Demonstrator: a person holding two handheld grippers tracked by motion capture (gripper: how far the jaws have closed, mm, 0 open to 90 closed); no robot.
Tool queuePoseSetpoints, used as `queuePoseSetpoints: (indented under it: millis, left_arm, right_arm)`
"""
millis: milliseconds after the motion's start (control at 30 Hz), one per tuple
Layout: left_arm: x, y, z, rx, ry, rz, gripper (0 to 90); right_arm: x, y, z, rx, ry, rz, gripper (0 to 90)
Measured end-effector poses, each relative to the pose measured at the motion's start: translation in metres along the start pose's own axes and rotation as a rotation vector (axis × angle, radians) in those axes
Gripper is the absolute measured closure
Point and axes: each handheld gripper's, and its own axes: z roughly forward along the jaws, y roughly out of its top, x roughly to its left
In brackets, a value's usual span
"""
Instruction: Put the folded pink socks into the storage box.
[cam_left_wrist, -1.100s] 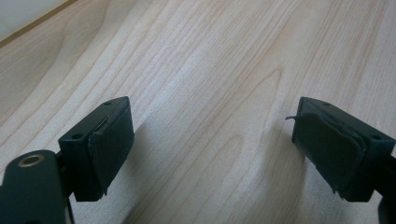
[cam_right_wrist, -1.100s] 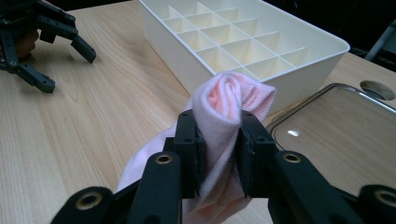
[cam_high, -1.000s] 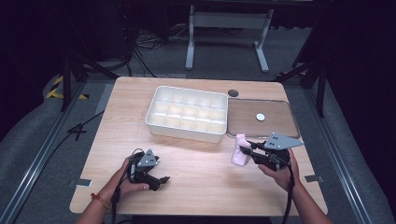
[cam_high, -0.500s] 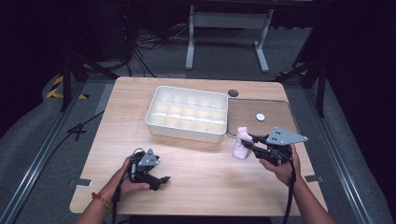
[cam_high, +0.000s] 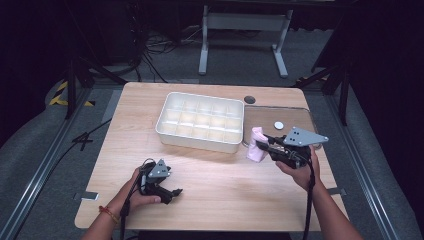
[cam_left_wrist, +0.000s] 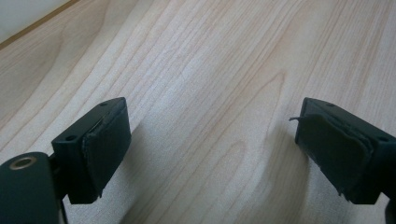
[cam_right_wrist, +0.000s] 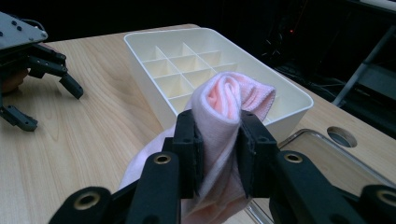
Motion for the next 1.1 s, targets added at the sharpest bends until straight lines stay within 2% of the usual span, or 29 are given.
queuePoseSetpoints:
  millis: [600, 900, 1100]
  left_arm:
    - [0.0, 0.001, 0.001, -0.001, 0.005, -0.002, 10.1]
    - [0.0, 0.001, 0.001, 0.0, 0.006, -0.002, 10.1]
    - [0.0, 0.001, 0.001, -0.001, 0.006, -0.002, 10.1]
  right_arm:
    - [-0.002, 0.017, 0.013, -0.01, -0.003, -0.009, 71.0]
    - [-0.007, 0.022, 0.023, -0.011, -0.011, -0.004, 71.0]
    - [-0.012, 0.028, 0.032, 0.0, -0.01, -0.021, 71.0]
